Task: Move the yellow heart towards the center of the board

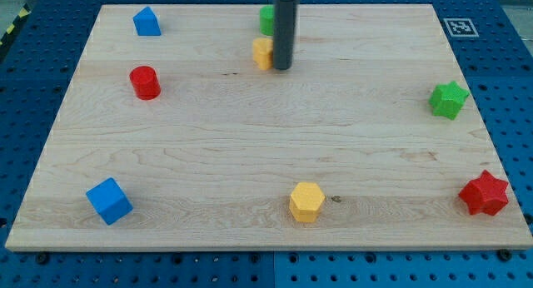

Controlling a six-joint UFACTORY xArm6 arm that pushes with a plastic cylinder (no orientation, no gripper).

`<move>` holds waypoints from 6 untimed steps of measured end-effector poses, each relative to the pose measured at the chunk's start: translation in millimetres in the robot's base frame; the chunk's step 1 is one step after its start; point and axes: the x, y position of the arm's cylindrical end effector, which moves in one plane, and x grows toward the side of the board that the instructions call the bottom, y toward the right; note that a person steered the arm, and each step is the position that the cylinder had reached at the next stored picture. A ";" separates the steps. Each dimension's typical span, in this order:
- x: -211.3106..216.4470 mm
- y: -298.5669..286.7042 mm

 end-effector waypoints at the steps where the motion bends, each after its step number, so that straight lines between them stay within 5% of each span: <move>1: -15.0 9.0; 4: -49.9 -22.4; 6: -4.8 -52.0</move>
